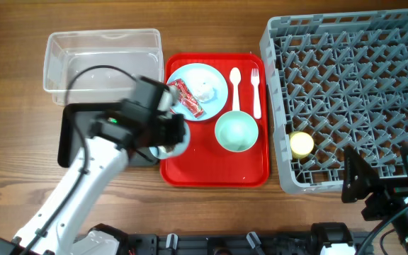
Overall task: Sort waste into correct bins and load items into the dishwasher rack
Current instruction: 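Tip the rice bowl over the black tray with the left gripper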
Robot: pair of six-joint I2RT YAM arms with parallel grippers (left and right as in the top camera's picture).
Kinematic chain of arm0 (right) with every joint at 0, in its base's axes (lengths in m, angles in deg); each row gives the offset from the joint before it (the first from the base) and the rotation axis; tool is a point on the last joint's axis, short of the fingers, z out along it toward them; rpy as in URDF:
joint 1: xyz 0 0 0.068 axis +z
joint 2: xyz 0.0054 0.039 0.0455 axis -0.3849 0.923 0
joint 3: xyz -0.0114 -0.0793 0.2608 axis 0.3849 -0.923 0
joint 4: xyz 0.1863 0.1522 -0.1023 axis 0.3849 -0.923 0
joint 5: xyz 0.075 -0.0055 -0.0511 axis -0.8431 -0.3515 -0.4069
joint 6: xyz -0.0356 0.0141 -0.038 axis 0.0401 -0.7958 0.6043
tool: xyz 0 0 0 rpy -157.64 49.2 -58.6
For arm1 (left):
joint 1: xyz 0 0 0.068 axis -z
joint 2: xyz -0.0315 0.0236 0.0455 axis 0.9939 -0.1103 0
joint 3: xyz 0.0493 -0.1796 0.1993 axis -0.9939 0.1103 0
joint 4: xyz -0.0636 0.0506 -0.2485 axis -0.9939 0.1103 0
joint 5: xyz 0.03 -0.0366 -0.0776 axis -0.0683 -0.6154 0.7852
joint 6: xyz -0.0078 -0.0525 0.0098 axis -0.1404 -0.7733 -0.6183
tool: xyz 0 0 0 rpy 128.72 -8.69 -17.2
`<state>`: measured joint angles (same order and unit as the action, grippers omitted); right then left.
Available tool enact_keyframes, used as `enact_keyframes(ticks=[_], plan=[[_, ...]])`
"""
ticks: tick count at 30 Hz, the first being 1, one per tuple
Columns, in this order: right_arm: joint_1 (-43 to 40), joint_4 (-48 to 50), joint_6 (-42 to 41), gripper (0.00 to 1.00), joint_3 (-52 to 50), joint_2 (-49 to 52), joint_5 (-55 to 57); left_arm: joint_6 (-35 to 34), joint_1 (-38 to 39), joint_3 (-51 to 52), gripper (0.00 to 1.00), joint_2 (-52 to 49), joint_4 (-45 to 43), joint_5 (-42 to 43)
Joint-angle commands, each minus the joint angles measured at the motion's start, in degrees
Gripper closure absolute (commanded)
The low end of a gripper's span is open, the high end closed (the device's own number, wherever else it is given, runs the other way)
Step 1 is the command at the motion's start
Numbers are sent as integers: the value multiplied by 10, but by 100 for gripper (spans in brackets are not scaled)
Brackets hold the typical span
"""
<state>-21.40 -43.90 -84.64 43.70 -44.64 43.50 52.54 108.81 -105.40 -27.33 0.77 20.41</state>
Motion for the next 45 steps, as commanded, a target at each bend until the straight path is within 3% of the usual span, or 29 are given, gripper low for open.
enact_keyframes(ticks=[1,5,7,15,21,32,34,37,45], plan=[[-2,0,10,0,-2,-2,7,85,-170,-5,96,-7,-1,223],[-2,-10,10,0,-2,-2,7,148,-307,-5,96,-45,1,434],[-2,-18,10,0,-2,-2,7,176,-363,-4,96,-71,10,501],[-2,-24,10,0,-2,-2,7,374,-465,-4,96,-196,132,616],[-2,-24,10,0,-2,-2,7,433,-469,-4,96,-274,162,713],[-2,-24,10,0,-2,-2,7,409,-494,-4,96,-281,188,731],[-2,-24,10,0,-2,-2,7,445,-494,-4,96,-278,195,723],[-2,-24,10,0,-2,-2,7,412,-499,-5,96,-280,202,731],[-2,-24,10,0,-2,-2,7,445,-499,-5,96,-270,220,723]])
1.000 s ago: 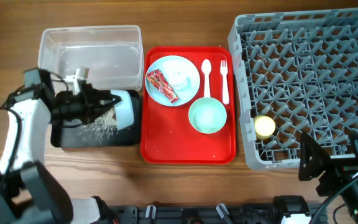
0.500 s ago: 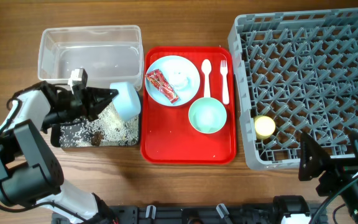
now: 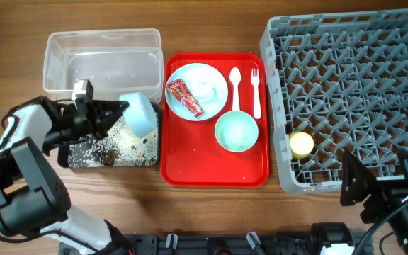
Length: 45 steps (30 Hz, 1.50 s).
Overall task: Sort waste into correct bins and load items into the dishwasher rack
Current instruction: 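Tip the rice bowl over the black tray with the left gripper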
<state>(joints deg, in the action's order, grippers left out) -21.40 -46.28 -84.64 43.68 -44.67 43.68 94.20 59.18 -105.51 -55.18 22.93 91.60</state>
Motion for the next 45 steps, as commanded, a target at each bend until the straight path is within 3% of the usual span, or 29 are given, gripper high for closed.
enact_keyframes(ticks=[1,7,11,15,16,19,23,29,34,38,40,42,43,45], plan=[[-2,-1,10,0,-2,-1,6,24,-2,-5,96,8,-8,-9],[-2,-1,10,0,-2,-1,6,20,15,-9,96,40,26,-25],[-2,-1,10,0,-2,-1,6,-3,65,-31,96,113,36,-115],[-2,-1,10,0,-2,-1,6,-149,161,-39,96,195,-34,-264],[-2,-1,10,0,-2,-1,6,-226,207,-39,96,225,-77,-372],[-2,-1,10,0,-2,-1,6,-312,303,-39,96,258,-129,-529],[-2,-1,10,0,-2,-1,6,-395,465,-39,96,249,-167,-700],[-2,-1,10,0,-2,-1,6,-469,660,-39,96,189,-200,-836],[-2,-1,10,0,-2,-1,6,-483,732,-39,96,134,-200,-900],[-2,-1,10,0,-2,-1,6,-483,745,-39,96,117,-205,-943],[-2,-1,10,0,-2,-1,6,-482,744,-41,90,120,-209,-965],[-2,-1,10,0,-2,-1,6,-480,741,-52,77,121,-204,-971],[-2,-1,10,0,-2,-1,6,-478,741,-60,55,122,-199,-972],[-2,-1,10,0,-2,-1,6,-452,741,-83,43,123,-183,-972]])
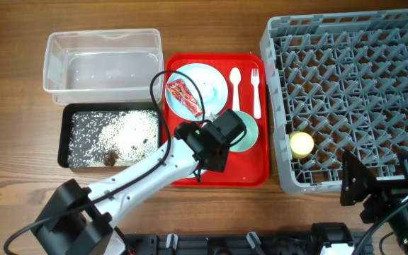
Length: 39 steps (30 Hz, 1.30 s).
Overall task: Sort waste into correct bins and load items into the dishwasher rack
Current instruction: 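Tip the rice bowl over the black tray with the left gripper, then grasp the white tissue from the plate and drop it in the clear bin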
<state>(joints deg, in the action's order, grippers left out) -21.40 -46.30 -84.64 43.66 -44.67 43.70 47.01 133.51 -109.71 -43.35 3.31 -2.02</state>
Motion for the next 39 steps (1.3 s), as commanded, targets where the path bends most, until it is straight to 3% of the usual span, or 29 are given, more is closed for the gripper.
enact_keyframes(ticks=[1,5,11,14,19,27,31,33,38,39], plan=[[-2,0,10,0,-2,-1,5,30,-2,-57,40,5,24,-40],[-2,0,10,0,-2,-1,5,47,-4,-126,30,5,40,-94],[-2,0,10,0,-2,-1,5,100,-71,-152,27,-10,-90,-131],[-2,0,10,0,-2,-1,5,100,-124,-152,25,-54,-139,-94],[-2,0,10,0,-2,-1,5,100,-196,-152,27,-146,-203,37],[-2,0,10,0,-2,-1,5,100,-207,-152,19,-224,-254,47],[-2,0,10,0,-2,-1,5,99,-207,-152,34,-237,-245,62],[-2,0,10,0,-2,-1,5,100,-207,-152,48,-236,-240,62],[-2,0,10,0,-2,-1,5,100,-208,-153,96,-228,-212,62],[-2,0,10,0,-2,-1,5,100,-208,-154,96,-223,-206,62]])
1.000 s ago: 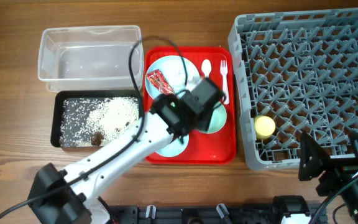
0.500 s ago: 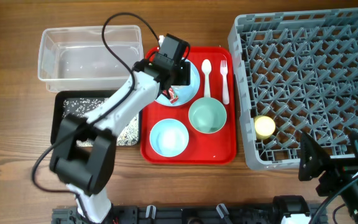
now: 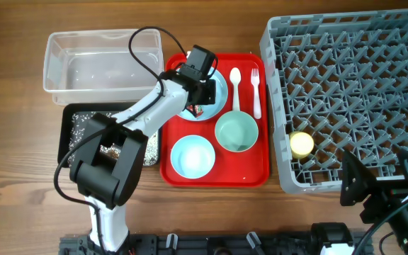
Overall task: Sort waste into correct bins and load items into the dishwasher rack
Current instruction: 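Grasp the white tissue from the plate and drop it in the clear bin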
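Observation:
My left gripper hangs over the pale blue plate at the back of the red tray. It hides the plate's middle; only a scrap of the red wrapper shows below it, and its jaws are not visible. An empty light blue bowl stands upright at the tray's front left, next to a green bowl. A white spoon and fork lie at the back right. My right gripper rests open at the front right, below the grey dishwasher rack.
A black bin holding rice and food scraps lies left of the tray, partly under my left arm. A clear plastic bin stands behind it. A yellow cup sits in the rack's front left corner.
My left gripper was over the tray's front, beside the green bowl. It is now over the plate at the back, and the light blue bowl stands free on the tray's front left.
First my left gripper held the light blue bowl at the edge of the dark, bare-looking black bin. Then the bowl was tipped over that bin, which had rice in it. Later the gripper was over the tray. Now the emptied bowl stands on the tray.

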Robot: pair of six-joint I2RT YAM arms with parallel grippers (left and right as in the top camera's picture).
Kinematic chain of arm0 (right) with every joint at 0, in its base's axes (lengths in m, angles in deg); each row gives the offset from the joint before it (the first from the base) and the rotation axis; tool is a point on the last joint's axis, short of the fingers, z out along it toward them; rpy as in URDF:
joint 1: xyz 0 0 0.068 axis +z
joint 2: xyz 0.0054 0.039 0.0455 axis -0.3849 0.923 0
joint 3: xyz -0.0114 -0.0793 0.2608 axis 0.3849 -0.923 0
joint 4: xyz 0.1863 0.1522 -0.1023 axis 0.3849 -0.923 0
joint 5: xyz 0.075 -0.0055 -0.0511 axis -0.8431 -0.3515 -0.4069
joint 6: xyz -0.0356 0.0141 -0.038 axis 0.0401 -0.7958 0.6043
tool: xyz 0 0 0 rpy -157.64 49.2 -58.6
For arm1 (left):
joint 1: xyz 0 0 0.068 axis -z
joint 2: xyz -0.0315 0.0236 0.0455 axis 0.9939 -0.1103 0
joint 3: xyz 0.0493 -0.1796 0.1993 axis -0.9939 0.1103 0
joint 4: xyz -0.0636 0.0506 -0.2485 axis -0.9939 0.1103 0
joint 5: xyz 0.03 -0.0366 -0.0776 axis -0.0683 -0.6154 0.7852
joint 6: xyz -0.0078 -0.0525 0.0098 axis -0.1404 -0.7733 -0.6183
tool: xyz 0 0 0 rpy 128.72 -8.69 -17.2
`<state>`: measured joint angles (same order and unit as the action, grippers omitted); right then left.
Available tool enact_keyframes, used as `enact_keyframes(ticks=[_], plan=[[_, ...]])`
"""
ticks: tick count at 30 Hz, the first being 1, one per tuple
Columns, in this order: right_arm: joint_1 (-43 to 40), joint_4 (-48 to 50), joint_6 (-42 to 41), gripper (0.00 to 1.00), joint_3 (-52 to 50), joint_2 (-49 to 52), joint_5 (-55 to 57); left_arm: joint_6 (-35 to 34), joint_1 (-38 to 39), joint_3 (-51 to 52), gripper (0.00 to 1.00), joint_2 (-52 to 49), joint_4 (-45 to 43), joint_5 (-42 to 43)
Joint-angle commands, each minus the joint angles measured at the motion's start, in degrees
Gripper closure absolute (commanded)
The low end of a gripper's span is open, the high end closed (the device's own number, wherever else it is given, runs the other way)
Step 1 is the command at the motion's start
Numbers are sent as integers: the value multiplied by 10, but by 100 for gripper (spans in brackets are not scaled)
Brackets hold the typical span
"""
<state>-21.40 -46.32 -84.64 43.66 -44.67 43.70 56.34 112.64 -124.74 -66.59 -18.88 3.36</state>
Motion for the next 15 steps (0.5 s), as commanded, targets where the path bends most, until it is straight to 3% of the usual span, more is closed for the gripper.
enact_keyframes(ticks=[1,6,10,15], plan=[[-2,0,10,0,-2,-1,5,7,0,-8,96,19,22,8],[-2,0,10,0,-2,-1,5,7,-23,-49,96,93,63,5],[-2,0,10,0,-2,-1,5,7,-73,-54,96,166,73,-78],[-2,0,10,0,-2,-1,5,29,-141,-54,95,156,70,-132]])
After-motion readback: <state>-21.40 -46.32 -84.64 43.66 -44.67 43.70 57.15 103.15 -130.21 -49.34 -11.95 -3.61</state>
